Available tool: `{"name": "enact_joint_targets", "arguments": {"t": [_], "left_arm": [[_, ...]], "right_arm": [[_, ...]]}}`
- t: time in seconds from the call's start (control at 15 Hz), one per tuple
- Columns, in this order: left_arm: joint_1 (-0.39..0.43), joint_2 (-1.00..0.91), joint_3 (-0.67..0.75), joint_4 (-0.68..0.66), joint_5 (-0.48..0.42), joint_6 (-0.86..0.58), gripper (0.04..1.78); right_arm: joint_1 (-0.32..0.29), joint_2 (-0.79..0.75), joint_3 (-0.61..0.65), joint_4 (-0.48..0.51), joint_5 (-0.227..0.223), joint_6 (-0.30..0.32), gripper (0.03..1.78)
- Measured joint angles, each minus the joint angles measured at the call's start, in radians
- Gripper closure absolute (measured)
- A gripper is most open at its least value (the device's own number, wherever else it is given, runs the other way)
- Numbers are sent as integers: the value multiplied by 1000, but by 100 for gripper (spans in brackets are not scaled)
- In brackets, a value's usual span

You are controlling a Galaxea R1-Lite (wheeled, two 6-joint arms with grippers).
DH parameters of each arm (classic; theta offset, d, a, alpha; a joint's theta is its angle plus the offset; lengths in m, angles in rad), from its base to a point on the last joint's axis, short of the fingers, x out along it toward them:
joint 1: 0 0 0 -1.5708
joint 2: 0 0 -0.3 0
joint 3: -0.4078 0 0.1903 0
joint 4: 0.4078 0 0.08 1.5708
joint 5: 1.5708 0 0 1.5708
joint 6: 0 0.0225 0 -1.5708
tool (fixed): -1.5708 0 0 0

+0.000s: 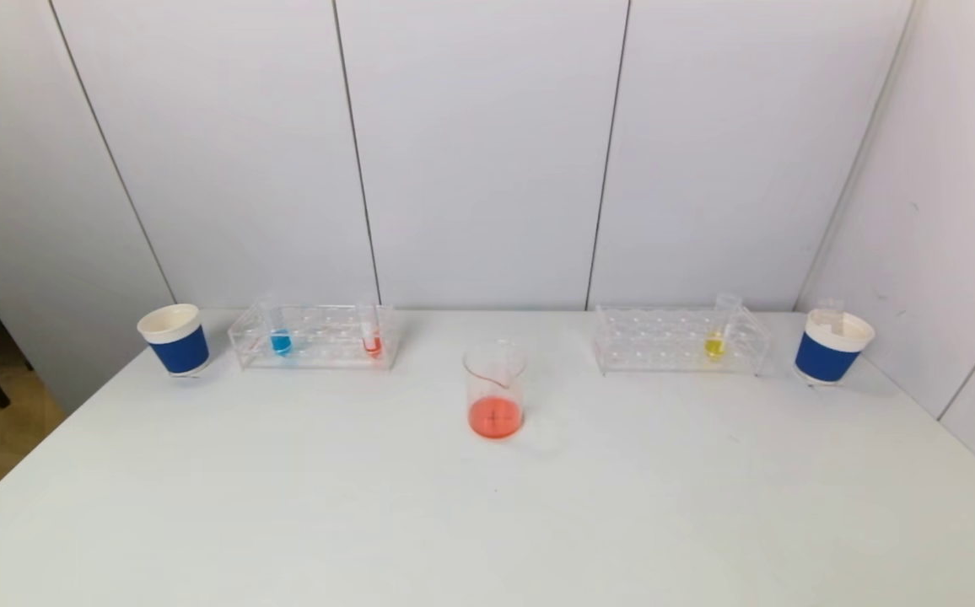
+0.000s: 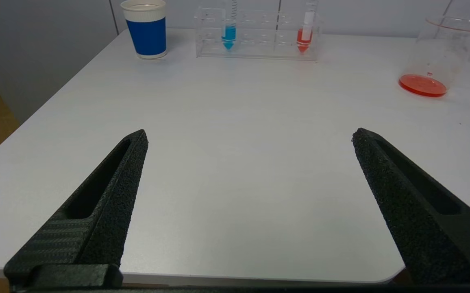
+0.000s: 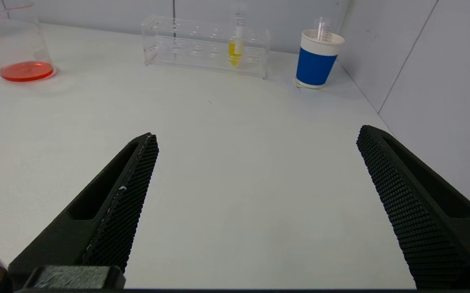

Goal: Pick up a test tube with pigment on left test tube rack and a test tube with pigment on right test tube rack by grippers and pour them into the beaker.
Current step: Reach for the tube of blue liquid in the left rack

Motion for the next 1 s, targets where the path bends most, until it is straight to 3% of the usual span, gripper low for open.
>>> {"name": "enact_joint_targets", "arguments": {"t": [1.0], "left_arm": [[0,0,0,0,0,0,6]], "right_arm": [[0,0,0,0,0,0,4]]}}
